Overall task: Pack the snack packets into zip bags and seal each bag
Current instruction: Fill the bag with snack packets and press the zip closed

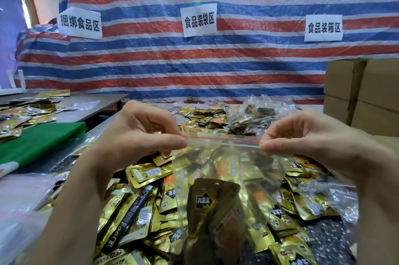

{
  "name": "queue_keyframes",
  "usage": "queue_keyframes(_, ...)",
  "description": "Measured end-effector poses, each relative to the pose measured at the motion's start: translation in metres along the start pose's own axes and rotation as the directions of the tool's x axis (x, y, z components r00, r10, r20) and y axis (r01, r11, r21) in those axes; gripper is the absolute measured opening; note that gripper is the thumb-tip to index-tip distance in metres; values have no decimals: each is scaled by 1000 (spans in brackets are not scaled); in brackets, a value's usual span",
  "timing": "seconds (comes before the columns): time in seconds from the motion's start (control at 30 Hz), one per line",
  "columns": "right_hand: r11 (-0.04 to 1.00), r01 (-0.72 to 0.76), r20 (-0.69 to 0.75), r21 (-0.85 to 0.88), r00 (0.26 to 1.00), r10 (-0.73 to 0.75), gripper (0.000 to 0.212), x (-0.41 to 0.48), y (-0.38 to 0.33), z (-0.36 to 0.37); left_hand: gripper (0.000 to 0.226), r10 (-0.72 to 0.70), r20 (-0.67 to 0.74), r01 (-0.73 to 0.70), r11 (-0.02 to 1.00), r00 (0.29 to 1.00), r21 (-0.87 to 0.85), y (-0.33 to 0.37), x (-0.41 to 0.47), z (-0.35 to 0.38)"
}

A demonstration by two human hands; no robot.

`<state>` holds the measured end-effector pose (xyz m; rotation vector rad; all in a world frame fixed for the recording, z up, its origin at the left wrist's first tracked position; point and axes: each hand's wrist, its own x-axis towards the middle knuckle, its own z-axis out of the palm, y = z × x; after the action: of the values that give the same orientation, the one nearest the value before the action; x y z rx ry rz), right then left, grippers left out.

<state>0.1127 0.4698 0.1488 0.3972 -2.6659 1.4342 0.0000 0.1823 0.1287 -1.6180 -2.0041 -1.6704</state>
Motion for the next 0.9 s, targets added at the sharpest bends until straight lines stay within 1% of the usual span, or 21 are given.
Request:
queue_keyframes(0.07, 1000, -28, 9, 1, 1000, 28, 22, -2, 4, -2, 17, -7, 7, 7, 1000, 1000, -11, -2, 0, -1)
queue_keyframes(0.17, 998, -59, 5, -8, 998, 59, 31, -2, 9, -3, 19, -19, 0, 19, 1000, 1000, -11, -3, 0, 0)
queue_keyframes(0.23, 997, -74, -3, -18, 997, 74, 33, -2, 11, -4, 17, -27, 6, 27, 1000, 1000, -13, -3, -1, -1)
queue_keyframes(0.37, 991, -107, -39, -78, 994, 104, 57, -1, 18, -8, 13, -46, 16, 46, 999, 999, -2, -2, -3, -3)
queue_keyframes(0.47, 988, -116, -76, -99, 991, 109, 63, 1, 21, -9, 15, -60, 13, 60, 998, 998, -3, -3, -3, -5)
queue_keyframes(0.53, 986, -123, -95, -113, 989, 112, 68, 2, 21, -9, 22, -60, 21, 61, 998, 998, -4, -3, -4, -7)
queue_keyframes(0.63, 982, -124, -115, -144, 988, 107, 61, 4, 21, -8, 40, -75, -1, 75, 997, 997, 6, -4, -4, -9)
queue_keyframes(0.77, 986, -107, -139, -128, 986, 89, 52, 7, 20, -4, 50, -109, -12, 109, 993, 994, 35, -5, -5, -11)
queue_keyframes(0.83, 989, -96, -150, -112, 985, 78, 49, 7, 20, -3, 44, -133, -5, 133, 989, 991, 64, -4, -5, -11)
queue_keyframes(0.9, 993, -72, -176, -90, 983, 56, 51, 7, 22, -3, 28, -162, 3, 161, 982, 987, 94, -2, -5, -9)
